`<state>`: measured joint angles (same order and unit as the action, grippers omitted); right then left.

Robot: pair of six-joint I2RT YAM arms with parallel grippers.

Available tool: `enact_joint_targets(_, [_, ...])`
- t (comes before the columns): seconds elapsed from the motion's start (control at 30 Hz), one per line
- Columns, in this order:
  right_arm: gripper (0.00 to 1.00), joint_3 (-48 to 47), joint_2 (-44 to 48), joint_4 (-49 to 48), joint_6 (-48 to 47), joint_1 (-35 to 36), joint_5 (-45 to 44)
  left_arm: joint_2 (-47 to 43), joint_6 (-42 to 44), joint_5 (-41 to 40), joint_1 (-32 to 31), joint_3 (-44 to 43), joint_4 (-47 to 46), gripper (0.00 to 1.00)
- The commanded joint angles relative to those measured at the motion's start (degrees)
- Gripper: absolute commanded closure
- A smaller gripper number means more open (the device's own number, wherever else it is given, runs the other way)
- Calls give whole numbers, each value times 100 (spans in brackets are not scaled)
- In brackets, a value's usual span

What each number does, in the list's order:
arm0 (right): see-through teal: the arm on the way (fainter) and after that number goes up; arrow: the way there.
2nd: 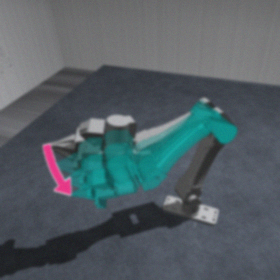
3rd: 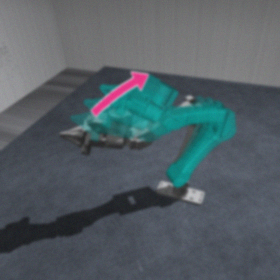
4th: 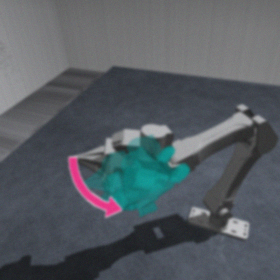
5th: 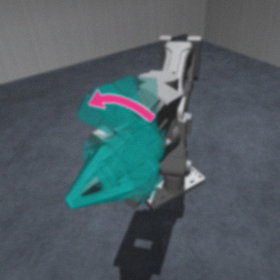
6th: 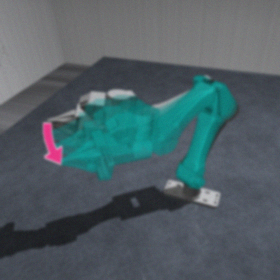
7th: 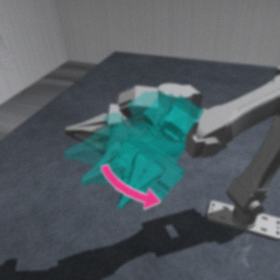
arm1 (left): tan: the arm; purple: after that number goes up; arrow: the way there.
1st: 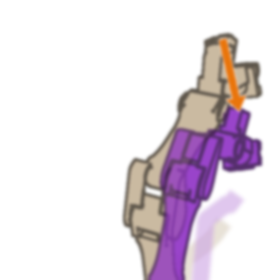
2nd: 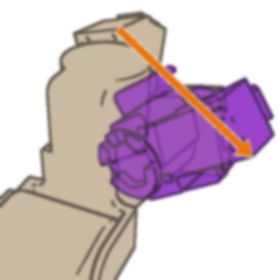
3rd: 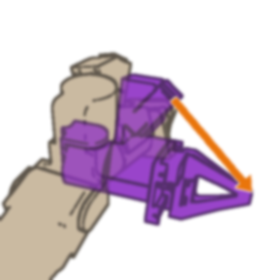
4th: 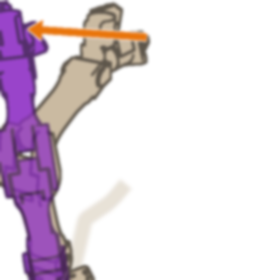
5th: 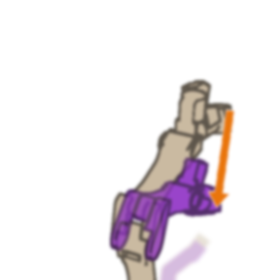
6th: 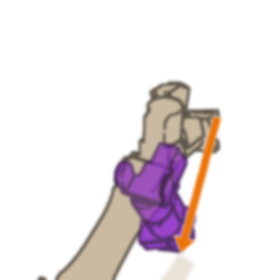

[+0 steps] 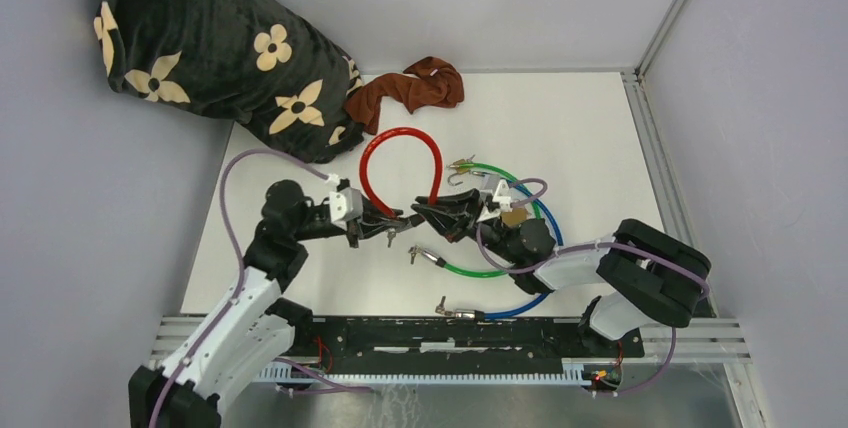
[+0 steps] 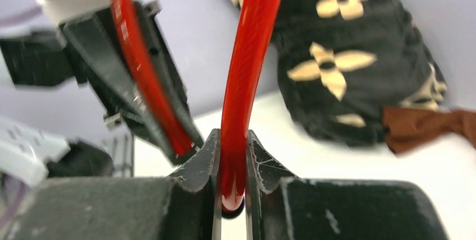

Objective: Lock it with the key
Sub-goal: Lock the lock.

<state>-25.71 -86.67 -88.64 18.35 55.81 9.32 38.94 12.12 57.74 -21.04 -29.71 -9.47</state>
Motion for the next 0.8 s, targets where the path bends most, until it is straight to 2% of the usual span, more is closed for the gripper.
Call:
enact_joint_targets(0.0, [100, 664, -135, -2363, -1015, 255, 715, 828, 647, -275, -157, 310, -553, 98])
enact_joint_targets(0.23, [99, 1247, -664, -2367, -1527, 115, 673, 2247, 1650, -553, -618, 672, -729, 98])
enact_joint_targets(0.4, [98, 1403, -1178, -2368, -1686, -101, 904, 3171, 1752, -652, -932, 783, -1404, 98])
enact_joint_targets(0.53, [96, 1483, -1401, -2361, -1912, -298, 924, 3666, 1975, -943, -1139, 764, -1574, 98])
enact_joint_targets(0.67, [92, 1487, -1642, -2367, -2035, -456, 1084, 4000, 2210, -1096, -1175, 714, -1599, 98])
enact_joint_targets(0.77, [83, 1592, -1719, -2360, -2139, -475, 1099, 4140, 2408, -1165, -1301, 673, -1513, 98])
